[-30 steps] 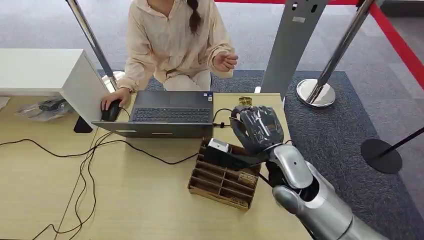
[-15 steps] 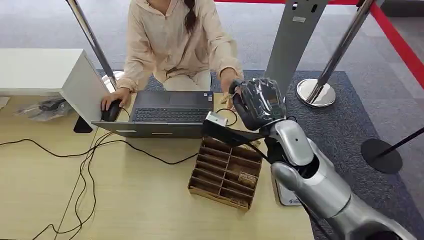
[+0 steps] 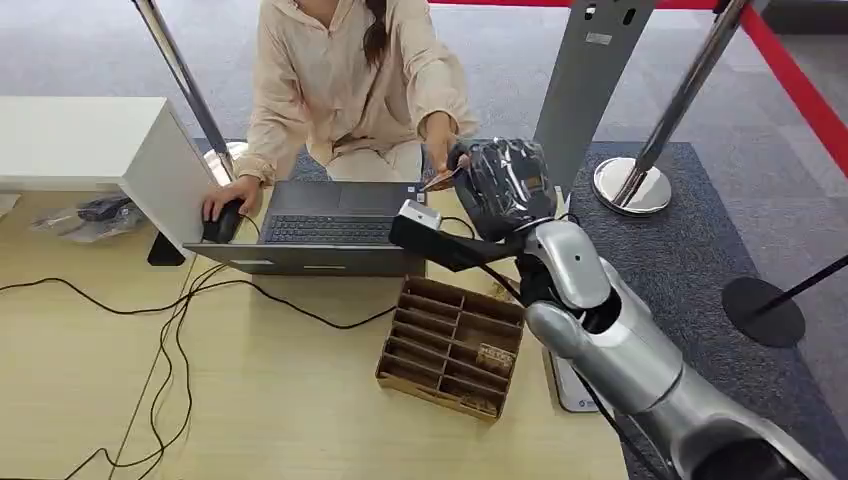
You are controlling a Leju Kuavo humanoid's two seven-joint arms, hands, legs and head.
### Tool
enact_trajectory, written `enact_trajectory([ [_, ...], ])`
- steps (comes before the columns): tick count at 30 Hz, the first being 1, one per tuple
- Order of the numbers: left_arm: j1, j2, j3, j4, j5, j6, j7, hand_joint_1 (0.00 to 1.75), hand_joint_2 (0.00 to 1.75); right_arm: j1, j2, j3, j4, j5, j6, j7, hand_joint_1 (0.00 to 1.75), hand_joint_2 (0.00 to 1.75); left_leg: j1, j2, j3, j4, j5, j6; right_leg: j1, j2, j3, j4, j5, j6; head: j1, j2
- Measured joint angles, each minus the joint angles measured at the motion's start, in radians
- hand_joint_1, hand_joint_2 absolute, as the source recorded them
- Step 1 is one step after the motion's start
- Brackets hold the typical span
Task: Pass the card to the sensor for recognition and then transmit it.
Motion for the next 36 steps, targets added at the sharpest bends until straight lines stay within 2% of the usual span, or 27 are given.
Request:
enact_trajectory([
  [9, 0.0, -0.001, 0.0, 0.0, -0.001, 0.0, -0.008, 0.0, 0.0, -0.012, 0.014, 0.008, 0.053, -0.013, -0.003, 0.0, 1.73, 1.75, 0.0, 0.0, -0.001, 0.0, 0.0, 0.0, 0.0, 0.0, -0.001, 0.0, 0.0, 0.0, 0.0, 0.0],
  [10, 0.0, -0.001, 0.0, 0.0, -0.001, 0.0, -0.009, 0.0, 0.0, -0.012, 0.016, 0.008, 0.057, -0.013, -0.003, 0.0, 1.62, 1.75, 0.0, 0.0, -0.001, 0.0, 0.0, 0.0, 0.0, 0.0, -0.001, 0.0, 0.0, 0.0, 0.0, 0.0],
  [12, 0.0, -0.001, 0.0, 0.0, -0.001, 0.0, -0.009, 0.0, 0.0, -0.012, 0.018, 0.008, 0.064, -0.013, -0.004, 0.0, 1.13, 1.75, 0.0, 0.0, -0.001, 0.0, 0.0, 0.0, 0.0, 0.0, -0.001, 0.0, 0.0, 0.0, 0.0, 0.0],
  [13, 0.0, -0.001, 0.0, 0.0, -0.001, 0.0, -0.009, 0.0, 0.0, -0.012, 0.02, 0.008, 0.069, -0.013, -0.005, 0.0, 0.75, 1.75, 0.0, 0.0, -0.001, 0.0, 0.0, 0.0, 0.0, 0.0, -0.001, 0.0, 0.0, 0.0, 0.0, 0.0],
  [14, 0.0, -0.001, 0.0, 0.0, -0.001, 0.0, -0.01, 0.0, 0.0, -0.013, 0.021, 0.009, 0.072, -0.014, -0.005, 0.0, 0.05, 1.75, 0.0, 0.0, -0.001, 0.0, 0.0, 0.0, 0.0, 0.0, -0.001, 0.0, 0.0, 0.0, 0.0, 0.0],
  [15, 0.0, -0.001, 0.0, 0.0, -0.001, 0.0, -0.01, 0.0, 0.0, -0.012, 0.022, 0.009, 0.076, -0.016, -0.006, 0.0, 0.0, 1.75, 0.0, 0.0, -0.001, 0.0, 0.0, 0.0, 0.0, 0.0, -0.001, 0.0, 0.0, 0.0, 0.0, 0.0],
  [24, 0.002, -0.001, 0.0, 0.0, 0.018, -0.002, 0.0, 0.0, 0.0, -0.01, 0.005, -0.002, 0.062, -0.04, -0.075, 0.026, 0.0, 1.75, 0.0, 0.0, 0.0, 0.001, 0.0, 0.0, 0.0, 0.0, -0.001, 0.0, 0.0, 0.0, 0.0, 0.0],
  [29, 0.006, -0.001, 0.0, 0.0, 0.042, 0.003, 0.011, 0.0, 0.0, 0.016, -0.056, -0.058, -0.066, -0.081, -0.124, 0.071, 0.0, 1.75, 0.0, 0.0, 0.0, 0.001, 0.0, 0.0, 0.0, 0.0, -0.001, 0.0, 0.0, 0.0, 0.0, 0.0],
  [34, 0.013, -0.001, 0.002, 0.0, 0.067, 0.012, 0.022, 0.0, 0.0, 0.112, -0.136, -0.155, -0.251, -0.11, -0.185, 0.1, 0.0, 1.75, 0.0, 0.0, 0.0, 0.001, -0.001, 0.0, 0.0, 0.0, -0.002, -0.001, 0.0, 0.0, 0.0, 0.0],
  [36, 0.014, -0.001, 0.005, 0.0, 0.076, 0.016, 0.027, 0.0, 0.0, 0.17, -0.167, -0.206, -0.331, -0.146, -0.234, 0.108, 0.0, 1.75, 0.0, 0.0, 0.0, 0.001, -0.001, 0.0, 0.0, 0.0, -0.002, -0.001, 0.0, 0.0, 0.0, 0.0],
])
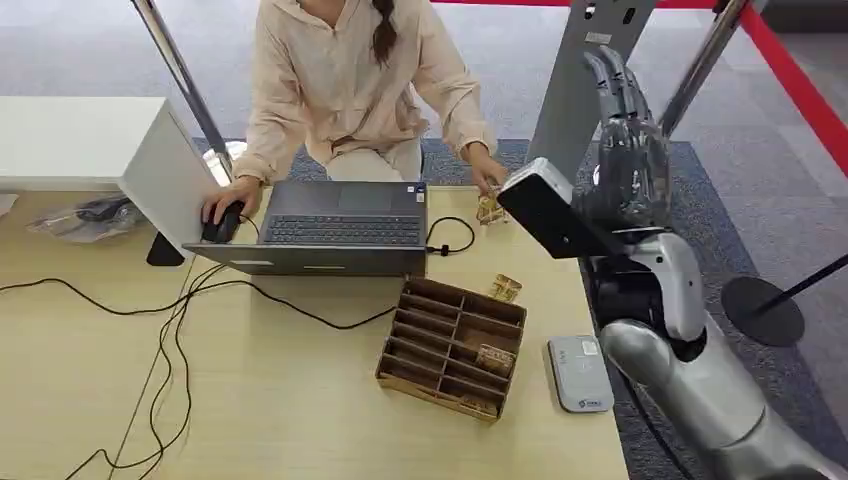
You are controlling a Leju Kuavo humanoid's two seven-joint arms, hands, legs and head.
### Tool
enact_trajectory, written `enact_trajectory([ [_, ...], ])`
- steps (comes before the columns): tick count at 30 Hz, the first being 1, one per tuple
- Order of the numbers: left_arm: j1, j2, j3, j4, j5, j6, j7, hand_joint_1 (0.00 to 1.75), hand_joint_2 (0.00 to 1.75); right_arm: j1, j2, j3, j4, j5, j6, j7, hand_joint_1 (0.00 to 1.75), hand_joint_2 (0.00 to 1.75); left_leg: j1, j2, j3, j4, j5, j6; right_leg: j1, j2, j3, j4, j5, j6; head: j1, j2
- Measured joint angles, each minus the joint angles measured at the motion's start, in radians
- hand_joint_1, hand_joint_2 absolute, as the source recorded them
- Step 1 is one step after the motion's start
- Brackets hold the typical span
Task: Pass the card to the sensor for recognition and then transmit it.
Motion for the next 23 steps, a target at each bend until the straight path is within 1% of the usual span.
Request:
enact_trajectory([
  [5, 0.003, 0.0, 0.003, 0.0, 0.016, 0.009, 0.013, 0.0, 0.0, 0.13, -0.056, -0.119, -0.141, -0.101, -0.111, -0.011, 0.0, 1.75, 0.0, 0.0, 0.0, 0.0, 0.0, 0.0, 0.0, 0.0, 0.0, 0.0, 0.0, 0.0, 0.0, 0.0],
  [8, 0.003, 0.0, 0.012, 0.0, 0.023, 0.013, 0.019, 0.0, 0.0, 0.215, -0.074, -0.195, -0.189, -0.235, -0.2, -0.06, 0.0, 1.75, 0.0, 0.0, 0.0, -0.001, 0.0, 0.0, 0.0, 0.0, 0.0, 0.0, 0.0, 0.0, 0.0, 0.0],
  [10, 0.003, 0.0, 0.02, 0.0, 0.024, 0.016, 0.021, 0.0, 0.0, 0.269, -0.078, -0.235, -0.195, -0.331, -0.237, -0.109, 0.0, 1.75, 0.0, 0.0, 0.0, -0.001, 0.0, 0.0, 0.0, 0.0, 0.001, 0.0, 0.0, 0.0, 0.0, 0.0],
  [12, 0.002, 0.0, 0.024, 0.0, 0.025, 0.016, 0.021, 0.0, 0.0, 0.314, -0.079, -0.27, -0.194, -0.392, -0.256, -0.148, 0.0, 1.75, 0.0, 0.0, 0.0, -0.001, 0.0, 0.0, 0.0, 0.0, 0.001, 0.0, 0.0, 0.0, 0.0, 0.0],
  [14, 0.002, 0.0, 0.025, 0.0, 0.025, 0.019, 0.022, 0.0, 0.0, 0.355, -0.078, -0.295, -0.187, -0.469, -0.275, -0.205, 0.0, 1.75, 0.0, 0.0, 0.0, -0.001, 0.0, 0.0, 0.0, 0.0, 0.001, 0.0, 0.0, 0.0, 0.0, 0.0],
  [15, 0.002, -0.001, 0.026, 0.0, 0.025, 0.019, 0.023, 0.0, 0.0, 0.372, -0.076, -0.305, -0.179, -0.519, -0.282, -0.234, 0.0, 1.75, 0.0, 0.0, 0.0, -0.001, 0.0, 0.0, 0.0, 0.0, 0.001, 0.0, 0.0, 0.0, 0.0, 0.0],
  [18, 0.002, -0.001, 0.032, 0.0, 0.024, 0.023, 0.027, 0.0, 0.0, 0.415, -0.07, -0.328, -0.159, -0.617, -0.293, -0.303, 0.0, 1.75, 0.0, 0.0, 0.0, -0.001, 0.0, 0.0, 0.0, 0.0, 0.0, 0.0, 0.0, 0.0, 0.0, 0.0],
  [19, 0.001, -0.001, 0.034, 0.0, 0.024, 0.024, 0.029, 0.0, 0.0, 0.425, -0.065, -0.337, -0.146, -0.707, -0.291, -0.358, 0.0, 1.75, 0.0, 0.0, 0.0, -0.001, 0.0, 0.0, 0.0, 0.0, 0.0, 0.0, 0.0, 0.0, 0.0, 0.0],
  [21, 0.0, -0.001, 0.037, 0.0, 0.024, 0.025, 0.03, 0.0, 0.0, 0.446, -0.053, -0.353, -0.119, -0.83, -0.279, -0.429, 0.0, 1.75, 0.0, 0.0, 0.0, -0.001, 0.0, 0.0, 0.0, 0.0, 0.0, 0.0, 0.0, 0.0, 0.0, 0.0],
  [23, 0.0, -0.001, 0.044, 0.0, 0.023, 0.026, 0.031, 0.0, 0.0, 0.466, -0.04, -0.366, -0.088, -0.955, -0.244, -0.505, 0.0, 1.75, 0.0, 0.0, -0.001, -0.001, 0.0, 0.0, 0.0, 0.0, 0.0, 0.0, 0.0, 0.0, 0.0, 0.0],
])
